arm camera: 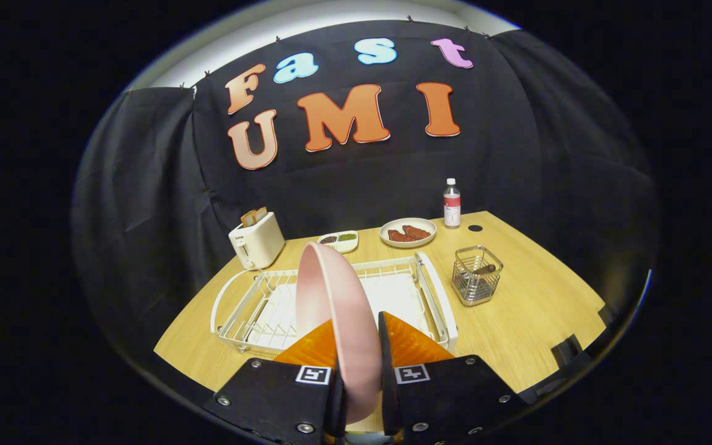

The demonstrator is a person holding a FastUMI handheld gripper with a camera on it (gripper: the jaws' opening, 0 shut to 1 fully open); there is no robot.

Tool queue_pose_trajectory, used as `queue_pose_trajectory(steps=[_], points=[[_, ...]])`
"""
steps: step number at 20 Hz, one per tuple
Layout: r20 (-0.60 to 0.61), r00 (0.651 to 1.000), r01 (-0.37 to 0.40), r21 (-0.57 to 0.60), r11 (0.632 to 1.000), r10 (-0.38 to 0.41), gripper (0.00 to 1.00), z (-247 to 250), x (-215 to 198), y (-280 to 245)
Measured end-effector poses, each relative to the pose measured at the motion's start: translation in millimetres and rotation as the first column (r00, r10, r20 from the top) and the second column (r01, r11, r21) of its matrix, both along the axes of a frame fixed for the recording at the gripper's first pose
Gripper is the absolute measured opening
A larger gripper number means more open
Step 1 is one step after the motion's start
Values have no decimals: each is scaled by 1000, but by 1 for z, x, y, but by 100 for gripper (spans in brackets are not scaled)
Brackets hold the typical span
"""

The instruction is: Take the plate from the dish rack, then take the spoon from the basket and place it into the plate.

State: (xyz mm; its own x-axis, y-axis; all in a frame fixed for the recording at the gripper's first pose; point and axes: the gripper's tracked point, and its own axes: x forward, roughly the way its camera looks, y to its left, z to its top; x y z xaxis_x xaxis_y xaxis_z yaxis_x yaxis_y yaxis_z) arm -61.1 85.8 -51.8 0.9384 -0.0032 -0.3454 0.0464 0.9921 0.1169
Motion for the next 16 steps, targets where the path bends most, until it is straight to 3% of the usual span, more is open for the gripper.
queue_pose_trajectory(steps=[9,16], points=[[-91,996,1,233,973,21,23,-73,-38,6],[-172,983,31,487,873,61,23,-129,-48,25]])
